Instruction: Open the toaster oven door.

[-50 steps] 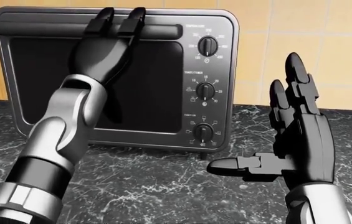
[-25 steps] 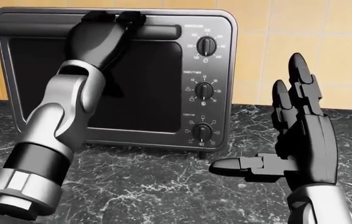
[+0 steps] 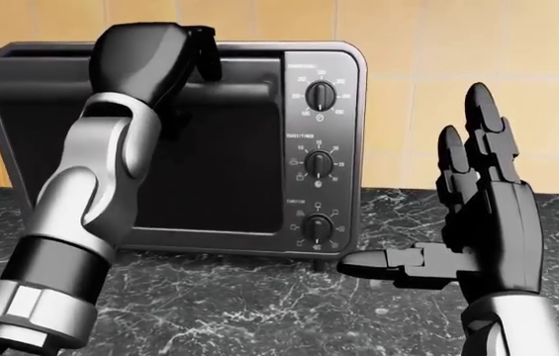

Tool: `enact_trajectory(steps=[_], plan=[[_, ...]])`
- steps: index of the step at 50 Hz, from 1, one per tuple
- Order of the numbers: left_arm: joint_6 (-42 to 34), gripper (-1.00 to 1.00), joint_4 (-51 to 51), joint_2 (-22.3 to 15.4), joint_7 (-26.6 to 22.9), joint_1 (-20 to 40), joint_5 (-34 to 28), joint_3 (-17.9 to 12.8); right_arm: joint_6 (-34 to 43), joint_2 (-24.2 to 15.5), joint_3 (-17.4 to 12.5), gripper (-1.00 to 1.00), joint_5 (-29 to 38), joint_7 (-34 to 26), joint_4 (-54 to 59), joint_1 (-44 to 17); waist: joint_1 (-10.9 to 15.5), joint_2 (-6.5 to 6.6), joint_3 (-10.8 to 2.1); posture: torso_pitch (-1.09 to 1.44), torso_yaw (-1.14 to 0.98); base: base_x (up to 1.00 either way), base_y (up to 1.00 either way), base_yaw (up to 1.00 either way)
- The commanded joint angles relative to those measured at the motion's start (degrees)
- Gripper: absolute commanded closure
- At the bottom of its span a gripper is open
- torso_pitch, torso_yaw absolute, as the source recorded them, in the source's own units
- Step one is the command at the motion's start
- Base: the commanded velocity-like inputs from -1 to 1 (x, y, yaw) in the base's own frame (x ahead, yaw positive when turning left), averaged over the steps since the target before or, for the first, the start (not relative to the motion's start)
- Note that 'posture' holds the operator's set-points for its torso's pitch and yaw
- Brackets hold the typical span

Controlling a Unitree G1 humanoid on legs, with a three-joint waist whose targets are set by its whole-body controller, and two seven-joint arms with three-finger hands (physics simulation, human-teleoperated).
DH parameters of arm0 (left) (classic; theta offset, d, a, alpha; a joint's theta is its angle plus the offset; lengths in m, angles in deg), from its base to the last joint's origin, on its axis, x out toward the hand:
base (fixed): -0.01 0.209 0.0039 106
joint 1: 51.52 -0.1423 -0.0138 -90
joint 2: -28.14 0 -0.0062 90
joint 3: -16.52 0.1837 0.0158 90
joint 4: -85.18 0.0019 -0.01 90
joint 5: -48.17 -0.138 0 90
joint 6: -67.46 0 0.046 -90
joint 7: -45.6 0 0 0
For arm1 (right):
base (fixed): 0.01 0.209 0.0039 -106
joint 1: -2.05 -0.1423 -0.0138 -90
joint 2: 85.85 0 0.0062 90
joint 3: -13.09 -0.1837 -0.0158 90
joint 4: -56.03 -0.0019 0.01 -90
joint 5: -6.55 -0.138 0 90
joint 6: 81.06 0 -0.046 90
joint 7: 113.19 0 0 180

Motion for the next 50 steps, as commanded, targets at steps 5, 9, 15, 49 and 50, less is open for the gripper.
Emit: enact_trajectory(steps=[5,9,15,49,50], plan=[[-3.9,0.48,-1.7,-0.4,-5.5,-4.7,-1.1,0.0,-1.0,-0.2,-0.1,-1.00,-0.1,0.1,-1.8,-1.6,0.0,-0.22,1.31,-0.65,0.00,0.00,0.00,0.00],[-4.5,0.47,-4.6,-0.6,-6.8,-6.4,-1.2,-0.2,-1.1,-0.2,-0.1,-1.00,-0.1,0.1,-1.7,-1.6,0.1,-0.26,1.36,-0.65,0.00,0.00,0.00,0.00],[-5.7,0.40,-11.2,-0.5,-8.7,-9.3,-0.9,-0.8,-1.3,-0.2,0.0,-1.00,0.0,0.1,-1.7,-1.5,0.3,-0.36,1.82,-0.65,0.00,0.00,0.00,0.00],[-8.6,0.34,-42.4,1.5,-19.4,-27.4,-1.6,-2.1,-1.7,0.1,0.4,-1.00,0.3,0.2,-1.1,-1.3,1.6,-0.25,2.41,-0.65,0.00,0.00,0.00,0.00],[-8.6,0.34,-43.2,1.5,-19.7,-28.1,-1.5,-2.1,-1.7,0.1,0.4,-1.00,0.3,0.2,-1.1,-1.2,1.6,-0.22,2.35,-0.65,0.00,0.00,0.00,0.00]])
